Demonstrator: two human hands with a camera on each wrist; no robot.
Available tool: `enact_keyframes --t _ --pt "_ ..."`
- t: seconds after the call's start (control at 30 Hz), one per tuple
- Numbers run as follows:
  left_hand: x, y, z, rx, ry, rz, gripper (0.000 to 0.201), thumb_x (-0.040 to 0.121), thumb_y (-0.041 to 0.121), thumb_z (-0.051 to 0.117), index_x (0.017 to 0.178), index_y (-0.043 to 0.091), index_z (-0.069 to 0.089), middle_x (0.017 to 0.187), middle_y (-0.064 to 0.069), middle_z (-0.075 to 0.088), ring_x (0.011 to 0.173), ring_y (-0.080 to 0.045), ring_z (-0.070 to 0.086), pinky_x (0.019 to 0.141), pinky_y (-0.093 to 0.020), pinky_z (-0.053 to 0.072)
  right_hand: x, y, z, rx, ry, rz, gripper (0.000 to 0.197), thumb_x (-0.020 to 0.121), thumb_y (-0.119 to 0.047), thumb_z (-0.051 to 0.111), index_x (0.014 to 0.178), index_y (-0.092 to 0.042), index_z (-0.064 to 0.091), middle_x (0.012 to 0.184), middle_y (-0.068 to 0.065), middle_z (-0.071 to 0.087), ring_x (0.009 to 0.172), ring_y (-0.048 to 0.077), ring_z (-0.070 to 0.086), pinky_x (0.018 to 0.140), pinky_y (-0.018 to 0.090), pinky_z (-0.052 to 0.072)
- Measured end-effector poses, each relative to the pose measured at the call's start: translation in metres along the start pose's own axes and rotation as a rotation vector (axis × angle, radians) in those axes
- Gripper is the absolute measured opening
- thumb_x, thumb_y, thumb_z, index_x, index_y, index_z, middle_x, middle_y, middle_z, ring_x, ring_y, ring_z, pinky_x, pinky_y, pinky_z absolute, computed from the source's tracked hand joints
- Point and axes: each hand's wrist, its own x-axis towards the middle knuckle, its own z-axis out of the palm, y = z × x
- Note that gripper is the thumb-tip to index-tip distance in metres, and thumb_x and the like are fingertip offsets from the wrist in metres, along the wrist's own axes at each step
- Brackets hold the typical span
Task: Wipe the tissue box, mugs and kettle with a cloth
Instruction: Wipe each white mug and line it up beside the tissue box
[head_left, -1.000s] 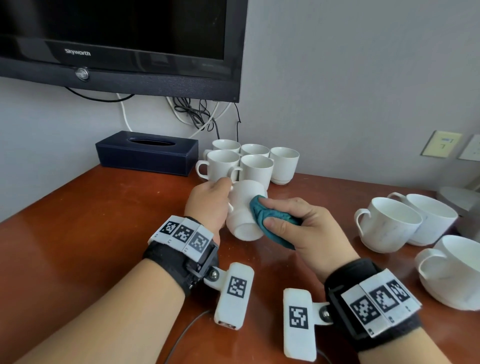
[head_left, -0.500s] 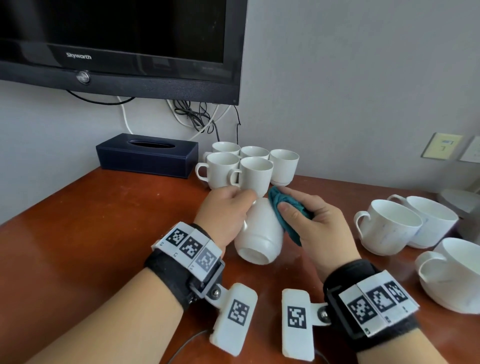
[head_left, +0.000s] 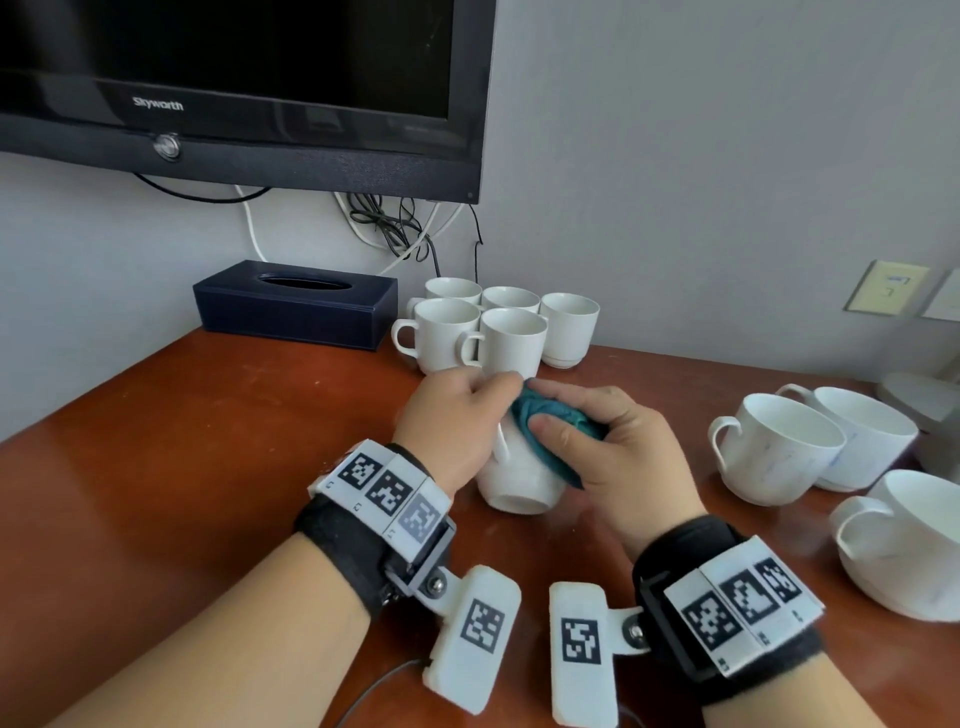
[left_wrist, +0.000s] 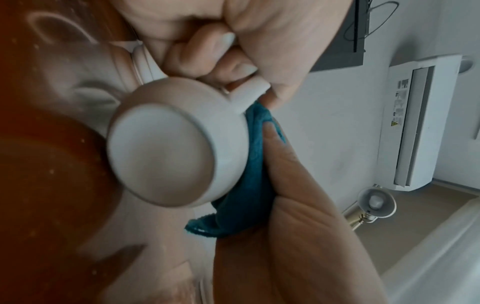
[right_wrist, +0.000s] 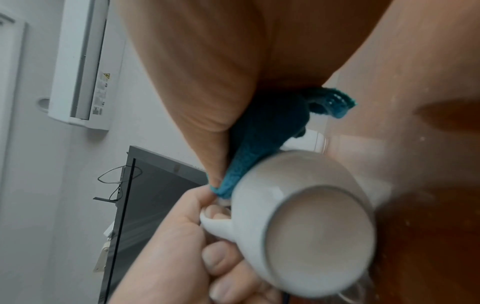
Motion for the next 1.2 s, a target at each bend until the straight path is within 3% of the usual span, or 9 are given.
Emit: enact_keyframes --t 0.2,0.3,0.43,0.63,0.7,0.83,0.97,1.07,1.2 --pt "0.001 0.002 -0.002 -0.085 0.064 -0.041 0.049 0.071 0.059 0.058 0.08 0.014 0.072 0.081 -0.015 0.071 0.088 -0.037 0.07 0.085 -0.062 0.058 0.0 -0.003 0.0 0.045 -0.005 0.002 0.035 0.088 -0.016 0.081 0.108 -0.045 0.079 0.11 0.002 0.066 0.107 0.013 0.067 0.102 0.037 0.055" --pt "0.006 0.0 -0.012 -0.203 0.173 -0.14 0.035 0.077 0.048 0.06 0.07 0.016 0.069 0.066 -0.008 0.064 0.072 -0.034 0.064 0.068 -0.05 0.051 -0.001 -0.002 0.001 0.03 -0.079 0.002 0.037 0.087 -0.014 0.082 0.109 -0.043 0.079 0.109 0.004 0.066 0.103 0.013 0.067 0.098 0.033 0.055" --pt "0.009 -0.001 -0.014 -0.332 0.169 -0.222 0.022 0.085 0.033 0.063 0.075 0.015 0.069 0.067 -0.004 0.064 0.073 -0.028 0.063 0.068 -0.04 0.046 -0.001 -0.001 0.002 0.055 -0.04 0.02 0.032 0.089 -0.016 0.081 0.111 -0.039 0.08 0.111 -0.001 0.07 0.103 0.011 0.069 0.099 0.037 0.057" --pt "-0.003 0.003 -0.001 -0.4 -0.001 -0.226 0.035 0.083 0.039 0.068 0.096 0.006 0.072 0.09 -0.021 0.065 0.088 -0.037 0.067 0.078 -0.05 0.053 0.005 0.0 -0.005 0.169 0.158 0.034 0.028 0.096 -0.015 0.072 0.122 -0.025 0.076 0.119 -0.008 0.076 0.114 0.009 0.07 0.105 0.039 0.055" --pt "-0.003 0.003 0.0 -0.406 0.008 -0.207 0.039 0.082 0.042 0.069 0.099 0.008 0.073 0.104 -0.028 0.069 0.102 -0.044 0.07 0.091 -0.058 0.057 0.005 0.0 -0.006 0.17 0.17 0.049 0.029 0.097 -0.014 0.07 0.123 -0.024 0.075 0.116 -0.013 0.077 0.111 0.006 0.07 0.103 0.035 0.056" --pt "0.002 0.0 -0.001 -0.443 0.105 -0.173 0.064 0.069 0.054 0.072 0.104 0.001 0.067 0.098 -0.031 0.065 0.096 -0.051 0.067 0.086 -0.061 0.056 0.005 0.004 -0.002 0.169 0.135 0.077 0.029 0.093 -0.019 0.075 0.122 -0.026 0.076 0.115 -0.007 0.078 0.112 0.015 0.072 0.1 0.042 0.056" --pt "0.006 -0.004 -0.006 -0.502 0.182 -0.156 0.036 0.094 0.039 0.07 0.096 0.003 0.07 0.077 -0.009 0.064 0.075 -0.026 0.064 0.071 -0.041 0.055 0.002 0.003 -0.002 0.121 0.056 0.071 0.029 0.094 -0.014 0.075 0.121 -0.022 0.077 0.106 -0.01 0.079 0.099 0.007 0.074 0.082 0.024 0.056" --pt "0.006 -0.003 -0.008 -0.514 0.163 -0.157 0.023 0.102 0.027 0.064 0.085 0.012 0.065 0.056 0.009 0.059 0.05 -0.005 0.057 0.046 -0.02 0.047 0.001 0.002 0.0 0.086 0.027 0.073 0.029 0.093 -0.015 0.075 0.12 -0.025 0.077 0.103 -0.013 0.079 0.094 0.004 0.073 0.078 0.019 0.054" --pt "0.003 0.001 -0.005 -0.475 0.096 -0.117 0.045 0.089 0.04 0.069 0.102 -0.002 0.066 0.085 -0.011 0.063 0.081 -0.026 0.064 0.072 -0.039 0.051 0.004 0.004 0.001 0.131 0.15 0.061 0.026 0.096 -0.018 0.074 0.116 -0.034 0.075 0.108 -0.012 0.079 0.103 0.009 0.073 0.088 0.032 0.058"
